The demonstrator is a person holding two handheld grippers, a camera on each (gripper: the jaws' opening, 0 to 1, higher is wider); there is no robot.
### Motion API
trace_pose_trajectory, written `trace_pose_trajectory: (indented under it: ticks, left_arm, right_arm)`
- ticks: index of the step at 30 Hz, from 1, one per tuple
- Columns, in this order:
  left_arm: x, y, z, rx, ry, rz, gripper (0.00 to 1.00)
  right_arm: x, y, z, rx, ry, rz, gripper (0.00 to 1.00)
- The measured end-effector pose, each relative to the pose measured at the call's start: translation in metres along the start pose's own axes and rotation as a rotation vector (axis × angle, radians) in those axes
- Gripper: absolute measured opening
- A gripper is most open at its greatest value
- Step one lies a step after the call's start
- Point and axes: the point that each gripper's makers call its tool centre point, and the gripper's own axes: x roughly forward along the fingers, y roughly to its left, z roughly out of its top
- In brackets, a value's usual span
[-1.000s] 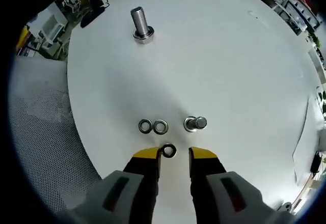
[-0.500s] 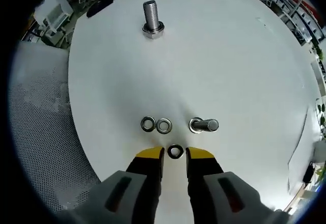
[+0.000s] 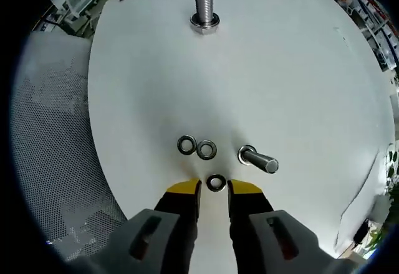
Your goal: Place the washer onto the threaded stud by aligning its center hole with the stud, sliding it down to the base, and recovering from edge contact or off-axis alignment until the washer reaches the visible bottom stop.
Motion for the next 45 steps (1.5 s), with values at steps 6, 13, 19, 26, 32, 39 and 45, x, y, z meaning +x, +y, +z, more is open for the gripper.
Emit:
trace_pose_trajectory:
  ticks: [6, 13, 19, 26, 32, 39, 45]
  left_arm:
    - [-0.0007, 0.0005, 0.0004, -0.005, -0.003, -0.001, 0.32]
    - [-0.0004, -0.0009, 0.0018, -0.009, -0.007, -0.006, 0.32]
    - [-0.0001, -0.0011, 0.0015, -0.013, -0.006, -0.008, 0.32]
    - [-0.0006, -0.0006, 0.0018, -0.020, -0.009, -0.007, 0.31]
    - [-0.0004, -0.0013, 0.0031, -0.028, -0.013, -0.011, 0.31]
    - [-0.0005, -0.0019, 0.0032, -0.022, -0.013, -0.010, 0.31]
    - [-0.0014, -0.0012, 0.0036, -0.022, -0.017, -0.008, 0.32]
  right_arm:
    - [-0.0001, -0.0055, -0.0001, -0.006, 0.014, -0.001, 0.15]
    - [0.0000, -0.0063, 0.0002, 0.013, 0.061, -0.009, 0.14]
    - [0.0001, -0.0058, -0.0006, 0.063, 0.068, -0.022, 0.14]
    - [-0.0001, -0.0055, -0.0017, 0.134, -0.001, -0.080, 0.14]
    - [-0.0013, -0.0065, -0.0035, 0.198, -0.076, -0.111, 0.14]
    - [-0.0029, -0.0058, -0.0038, 0.241, -0.155, -0.145, 0.13]
    - [-0.0028, -0.0024, -0.0059, 0.313, -0.167, -0.124, 0.13]
